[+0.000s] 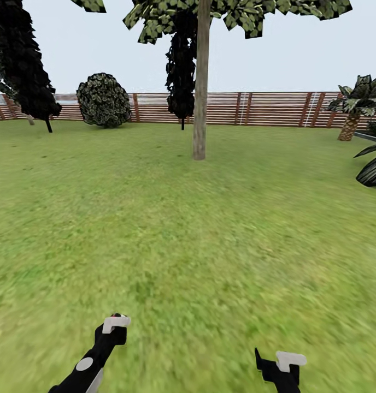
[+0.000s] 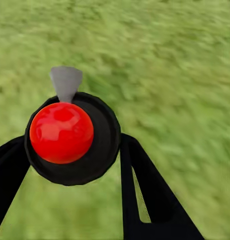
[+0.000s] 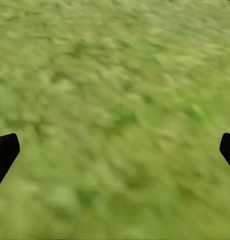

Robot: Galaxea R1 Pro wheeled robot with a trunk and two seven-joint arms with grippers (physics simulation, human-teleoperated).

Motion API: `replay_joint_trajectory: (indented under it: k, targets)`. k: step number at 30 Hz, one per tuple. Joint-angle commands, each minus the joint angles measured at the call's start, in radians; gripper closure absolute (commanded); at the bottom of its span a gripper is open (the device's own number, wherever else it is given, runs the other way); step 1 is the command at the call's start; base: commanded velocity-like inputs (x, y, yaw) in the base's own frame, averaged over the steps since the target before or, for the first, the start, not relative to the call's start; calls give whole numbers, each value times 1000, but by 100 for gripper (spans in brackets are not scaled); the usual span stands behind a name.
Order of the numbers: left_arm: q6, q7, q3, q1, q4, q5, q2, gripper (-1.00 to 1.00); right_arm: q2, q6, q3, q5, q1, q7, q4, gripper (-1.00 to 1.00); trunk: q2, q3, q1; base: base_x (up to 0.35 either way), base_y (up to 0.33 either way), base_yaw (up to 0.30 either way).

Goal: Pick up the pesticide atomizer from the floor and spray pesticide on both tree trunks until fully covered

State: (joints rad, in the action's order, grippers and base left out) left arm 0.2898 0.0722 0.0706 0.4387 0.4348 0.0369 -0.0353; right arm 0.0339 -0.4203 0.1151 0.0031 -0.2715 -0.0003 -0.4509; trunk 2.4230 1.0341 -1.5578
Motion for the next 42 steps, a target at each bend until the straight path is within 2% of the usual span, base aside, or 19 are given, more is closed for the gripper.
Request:
replay_joint_trajectory:
  k: [1,42]
  targets:
    - [0,0,0,0,1,0,0,100,0,0,0,0,0,0,0,-100,0,0,0,340,0,0]
    - [0,0,-2,0,5,0,0,100,1,0,0,0,0,2,0,-100,0,0,0,340,0,0]
